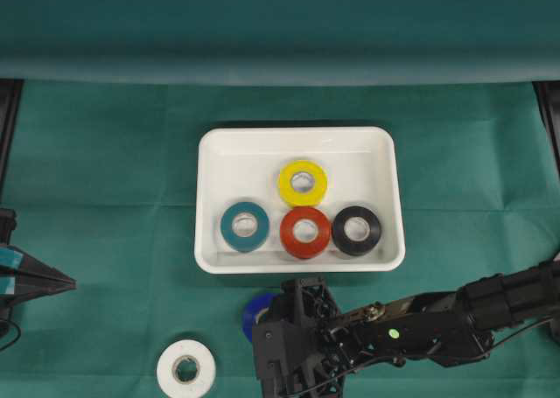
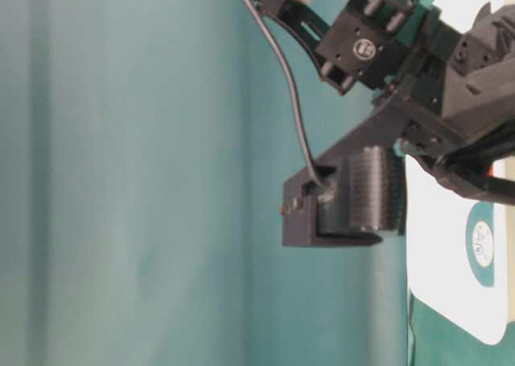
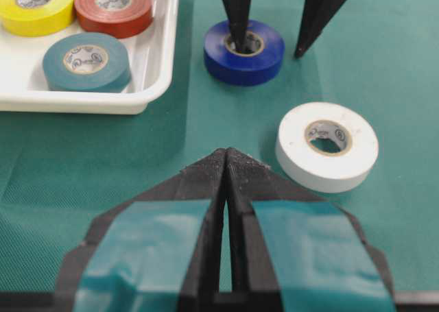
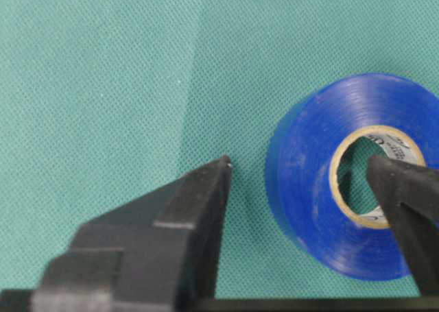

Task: Put the tape into the white case with the right arm.
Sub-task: 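Lower the right gripper into the blue roll's hole and grasp, then carry the blue roll into the tray's back-left corner and release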

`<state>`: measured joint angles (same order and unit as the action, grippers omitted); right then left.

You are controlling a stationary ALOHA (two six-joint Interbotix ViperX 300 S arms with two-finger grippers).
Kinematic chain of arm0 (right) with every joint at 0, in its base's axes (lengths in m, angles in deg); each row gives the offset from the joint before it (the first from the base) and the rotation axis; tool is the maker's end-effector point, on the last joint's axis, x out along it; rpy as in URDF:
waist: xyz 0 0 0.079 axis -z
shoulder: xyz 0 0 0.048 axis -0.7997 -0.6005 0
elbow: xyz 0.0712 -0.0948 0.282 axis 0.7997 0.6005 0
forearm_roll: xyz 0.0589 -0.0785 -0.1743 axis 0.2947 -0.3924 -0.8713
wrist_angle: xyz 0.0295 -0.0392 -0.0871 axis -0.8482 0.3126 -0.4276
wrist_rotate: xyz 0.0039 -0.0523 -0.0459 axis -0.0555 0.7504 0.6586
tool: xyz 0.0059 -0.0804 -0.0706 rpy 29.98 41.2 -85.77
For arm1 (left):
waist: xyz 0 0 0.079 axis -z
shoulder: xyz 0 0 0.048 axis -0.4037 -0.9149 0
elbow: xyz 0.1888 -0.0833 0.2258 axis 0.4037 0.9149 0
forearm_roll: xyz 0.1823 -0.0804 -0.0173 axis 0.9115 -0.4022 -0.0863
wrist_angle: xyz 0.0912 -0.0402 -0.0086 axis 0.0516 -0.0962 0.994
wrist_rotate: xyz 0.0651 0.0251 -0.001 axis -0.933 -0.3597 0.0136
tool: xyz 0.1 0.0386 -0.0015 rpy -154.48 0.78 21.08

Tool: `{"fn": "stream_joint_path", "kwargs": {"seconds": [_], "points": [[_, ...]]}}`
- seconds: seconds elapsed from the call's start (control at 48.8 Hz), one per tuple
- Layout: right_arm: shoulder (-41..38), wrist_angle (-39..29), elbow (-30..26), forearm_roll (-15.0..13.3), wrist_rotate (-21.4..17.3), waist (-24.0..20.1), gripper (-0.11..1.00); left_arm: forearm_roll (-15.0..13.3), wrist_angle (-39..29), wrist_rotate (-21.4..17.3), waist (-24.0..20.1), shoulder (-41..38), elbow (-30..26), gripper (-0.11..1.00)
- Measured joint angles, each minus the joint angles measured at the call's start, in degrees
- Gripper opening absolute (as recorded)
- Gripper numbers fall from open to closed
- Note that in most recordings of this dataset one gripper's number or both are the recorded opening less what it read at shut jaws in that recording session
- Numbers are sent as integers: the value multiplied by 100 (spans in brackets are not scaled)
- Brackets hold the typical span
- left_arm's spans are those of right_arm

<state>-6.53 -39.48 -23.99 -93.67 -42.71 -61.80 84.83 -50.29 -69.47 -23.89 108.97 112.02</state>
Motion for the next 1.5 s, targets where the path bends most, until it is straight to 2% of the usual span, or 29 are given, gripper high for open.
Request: {"fn": "stream_joint_path", "kwargs": {"seconds": [0.102, 0.184, 0.676, 1.025, 1.25, 1.496], "points": [[0, -9, -26, 0, 0, 0, 10, 0, 9, -9, 0, 0, 0, 0], [-9, -44, -62, 0, -18, 18, 1, 0, 0, 0, 0, 0, 0, 0], [-9, -167, -123, 0, 9, -9, 1, 0, 9, -9, -9, 0, 0, 0], [369, -1160, -527, 0, 9, -167, 1, 0, 9, -9, 0, 0, 0, 0], [396, -1274, -606, 0, 26, -167, 1, 0, 0, 0, 0, 9, 0, 0], [387, -1274, -606, -281, 176, 18, 1, 0, 0, 0, 0, 0, 0, 0]]}}
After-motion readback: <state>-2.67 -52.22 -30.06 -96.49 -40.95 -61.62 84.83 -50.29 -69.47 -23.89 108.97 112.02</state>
